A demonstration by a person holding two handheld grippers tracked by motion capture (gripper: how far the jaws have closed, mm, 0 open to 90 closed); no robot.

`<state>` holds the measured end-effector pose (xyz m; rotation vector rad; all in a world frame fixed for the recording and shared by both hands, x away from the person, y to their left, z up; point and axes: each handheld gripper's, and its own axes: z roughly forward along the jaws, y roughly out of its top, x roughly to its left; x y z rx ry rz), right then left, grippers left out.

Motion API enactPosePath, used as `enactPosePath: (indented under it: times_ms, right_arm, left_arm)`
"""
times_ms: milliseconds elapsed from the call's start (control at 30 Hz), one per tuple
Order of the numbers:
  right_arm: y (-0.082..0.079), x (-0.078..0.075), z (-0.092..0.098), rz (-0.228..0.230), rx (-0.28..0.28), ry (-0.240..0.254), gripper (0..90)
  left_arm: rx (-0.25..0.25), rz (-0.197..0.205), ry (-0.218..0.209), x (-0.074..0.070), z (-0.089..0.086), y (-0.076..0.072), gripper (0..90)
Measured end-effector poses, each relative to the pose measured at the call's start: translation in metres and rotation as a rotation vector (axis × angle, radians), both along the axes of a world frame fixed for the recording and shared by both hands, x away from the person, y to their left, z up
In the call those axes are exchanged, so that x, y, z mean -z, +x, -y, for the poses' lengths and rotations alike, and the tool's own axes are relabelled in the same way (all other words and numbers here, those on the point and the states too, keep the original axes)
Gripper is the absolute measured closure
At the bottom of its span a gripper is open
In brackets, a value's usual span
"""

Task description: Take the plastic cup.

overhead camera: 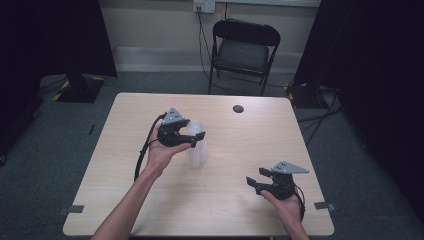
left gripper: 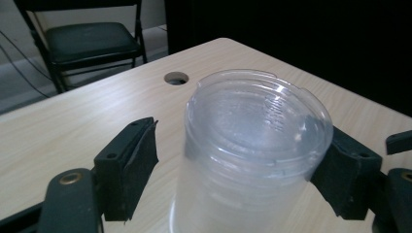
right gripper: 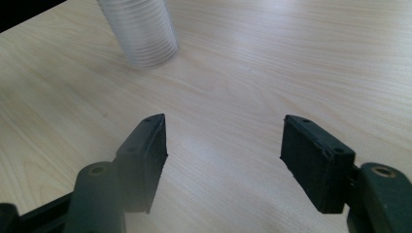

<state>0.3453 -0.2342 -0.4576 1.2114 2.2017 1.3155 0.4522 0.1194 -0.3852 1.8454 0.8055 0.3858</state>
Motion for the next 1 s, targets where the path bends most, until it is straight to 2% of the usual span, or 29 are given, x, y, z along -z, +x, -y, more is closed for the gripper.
enactPosePath:
  times_ms: [67,167,233,267,367,433,500,567,667,733,833,1000]
  right_arm:
    - [0.000,0.000,0.001,0.004,-0.002,0.000,33.9]
    - [0.000,0.001,0.001,0.000,-0.001,0.005,34.0]
    - [0.000,0.001,0.001,-0.001,-0.001,0.006,33.9]
    - [0.000,0.001,0.002,-0.002,0.000,0.005,33.9]
    - [0.000,0.001,0.002,-0.006,0.001,0.006,33.9]
    - [0.000,0.001,0.002,-0.007,0.002,0.010,33.9]
    - [0.000,0.001,0.003,-0.006,0.003,0.009,33.8]
    - [0.000,0.001,0.003,-0.006,0.003,0.011,33.6]
    - [0.000,0.001,0.003,-0.009,0.006,0.013,33.6]
    - [0.000,0.001,0.003,-0.011,0.008,0.013,33.6]
    - [0.001,0.002,0.003,-0.017,0.011,0.013,33.6]
    - [0.001,0.002,0.004,-0.018,0.010,0.017,33.6]
  left_arm:
    - [0.006,0.004,0.022,0.003,0.002,0.001,23.0]
    - [0.009,-0.010,0.007,0.005,0.004,0.002,23.2]
    - [0.001,0.006,0.055,0.007,0.007,0.003,23.0]
    - [0.007,0.001,0.065,0.009,0.008,0.004,23.0]
    - [0.002,-0.013,0.065,0.015,0.008,0.005,23.7]
    - [0.003,-0.037,0.041,0.020,0.008,0.007,23.5]
    - [-0.002,-0.041,0.045,0.024,0.008,0.008,22.4]
    - [-0.008,-0.051,0.027,0.026,0.008,0.008,21.1]
    - [-0.006,-0.037,0.054,0.025,0.009,0.007,22.4]
    - [-0.005,-0.037,0.050,0.025,0.010,0.007,23.1]
    - [0.004,-0.031,0.057,0.024,0.011,0.005,30.1]
    - [0.000,-0.025,0.059,0.023,0.009,0.005,31.8]
